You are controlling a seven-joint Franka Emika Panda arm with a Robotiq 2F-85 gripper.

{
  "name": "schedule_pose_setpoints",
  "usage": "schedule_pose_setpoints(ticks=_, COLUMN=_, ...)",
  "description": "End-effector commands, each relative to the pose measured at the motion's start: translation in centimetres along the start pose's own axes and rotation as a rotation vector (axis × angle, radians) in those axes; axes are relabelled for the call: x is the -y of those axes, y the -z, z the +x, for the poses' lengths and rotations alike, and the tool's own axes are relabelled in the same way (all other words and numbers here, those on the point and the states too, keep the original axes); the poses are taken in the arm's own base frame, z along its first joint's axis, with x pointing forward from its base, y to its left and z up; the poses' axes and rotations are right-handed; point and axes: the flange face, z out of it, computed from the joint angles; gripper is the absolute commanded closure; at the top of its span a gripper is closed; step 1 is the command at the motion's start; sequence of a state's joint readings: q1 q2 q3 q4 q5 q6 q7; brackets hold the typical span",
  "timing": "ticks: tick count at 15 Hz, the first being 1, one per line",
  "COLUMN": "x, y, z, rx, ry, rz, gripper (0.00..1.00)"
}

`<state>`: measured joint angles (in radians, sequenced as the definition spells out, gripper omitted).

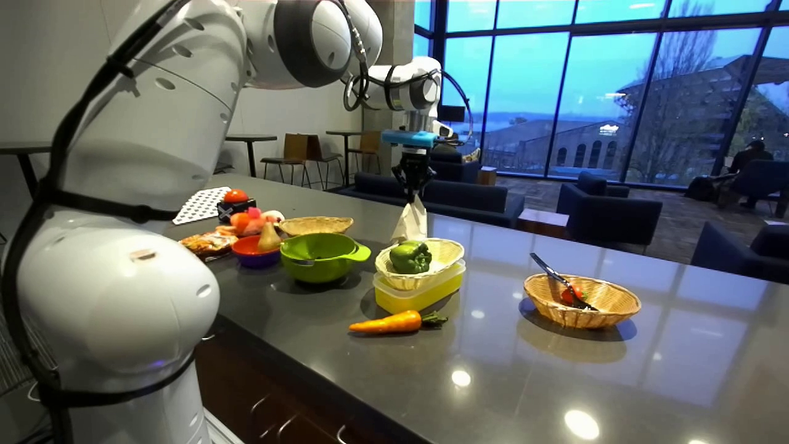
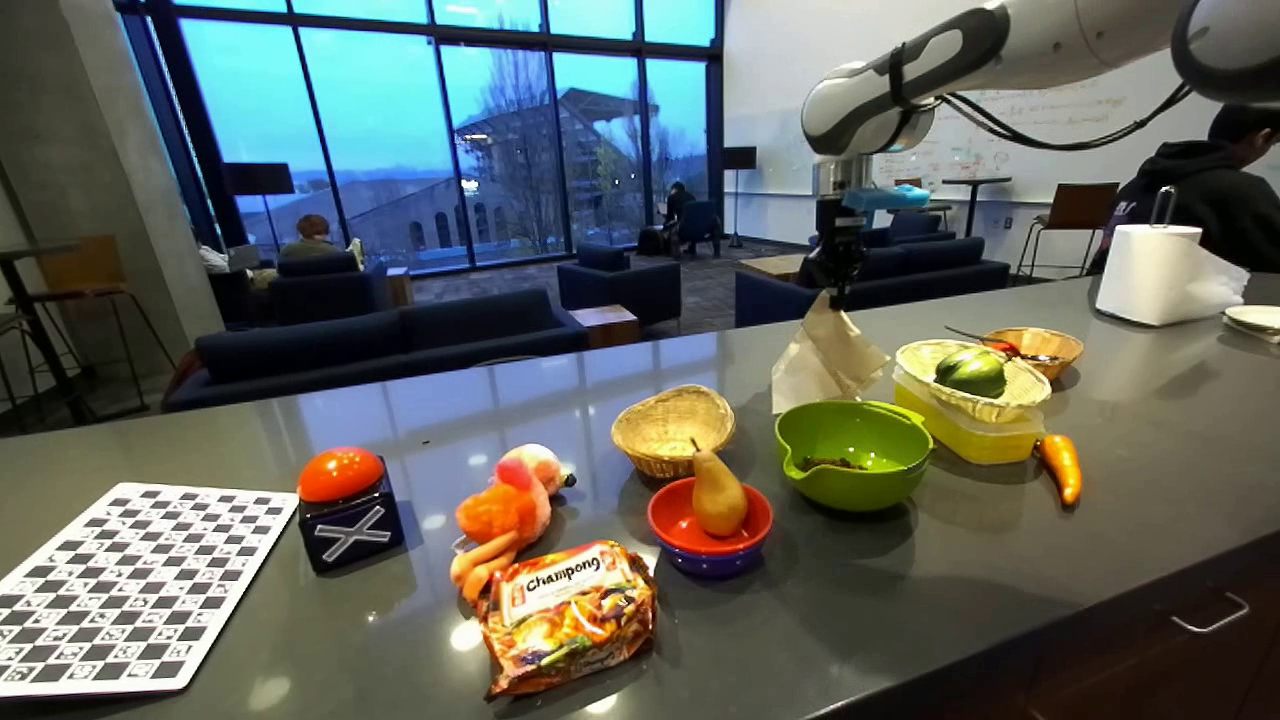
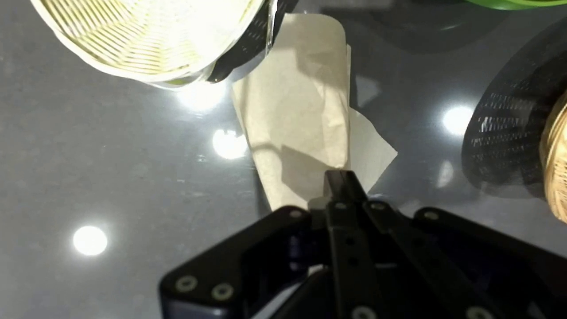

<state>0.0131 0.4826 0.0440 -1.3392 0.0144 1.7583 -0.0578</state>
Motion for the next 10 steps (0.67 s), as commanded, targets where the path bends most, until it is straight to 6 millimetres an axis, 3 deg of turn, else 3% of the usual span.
schedule_pose_setpoints(ticks=1, x=-1.2, y=-1.7, z=1.5, rx=0.029, ry=0.001, rz=0.043, gripper=1.0)
schedule_pose_setpoints(ticks=10, x=0.0, y=-8.9, z=3.7, rx=0.189, ry=0.008, rz=0.004, gripper=1.0)
